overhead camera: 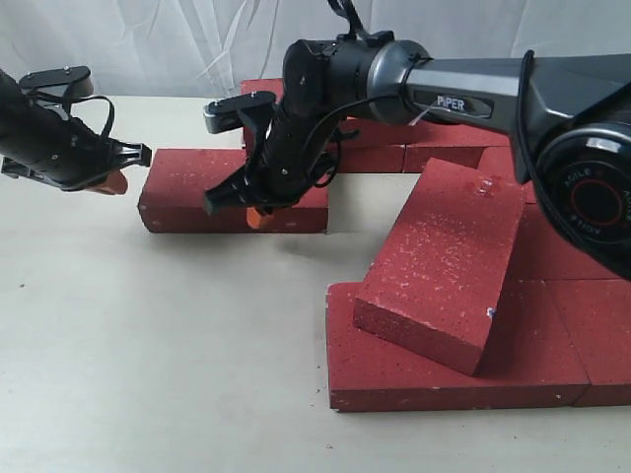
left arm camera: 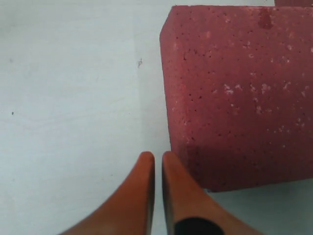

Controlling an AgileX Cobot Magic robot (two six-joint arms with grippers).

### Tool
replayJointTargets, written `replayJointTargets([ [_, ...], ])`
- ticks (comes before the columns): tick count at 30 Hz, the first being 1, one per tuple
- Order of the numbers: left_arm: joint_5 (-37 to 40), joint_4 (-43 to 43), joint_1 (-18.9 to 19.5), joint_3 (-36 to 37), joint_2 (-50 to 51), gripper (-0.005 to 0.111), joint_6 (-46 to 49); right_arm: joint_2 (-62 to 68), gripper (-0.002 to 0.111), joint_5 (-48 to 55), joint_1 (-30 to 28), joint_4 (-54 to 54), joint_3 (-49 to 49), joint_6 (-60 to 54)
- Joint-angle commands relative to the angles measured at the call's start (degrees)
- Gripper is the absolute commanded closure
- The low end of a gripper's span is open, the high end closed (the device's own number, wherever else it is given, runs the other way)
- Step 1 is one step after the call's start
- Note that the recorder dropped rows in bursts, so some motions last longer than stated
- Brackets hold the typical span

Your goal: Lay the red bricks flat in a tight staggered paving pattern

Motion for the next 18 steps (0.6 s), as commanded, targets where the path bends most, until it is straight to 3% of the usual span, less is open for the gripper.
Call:
replayJointTargets([
  [1, 1.02, 2.44, 0.19, 0.39, -0.72, 0.099, 0.04, -0.32, 0.109, 1.34, 0.13, -0.49, -0.31, -1.94],
  [9, 2.09, 0.10, 0.19, 0.59, -0.72, 0.099, 0.29, -2.36, 0.109, 7.57, 0.21, 0.51, -0.31, -4.06],
  [18, 0.13, 0.01, 0.19, 0.59, -0.51, 0.099, 0.28, 1.99, 0.109, -2.50, -0.15, -2.05, -0.31, -3.65],
])
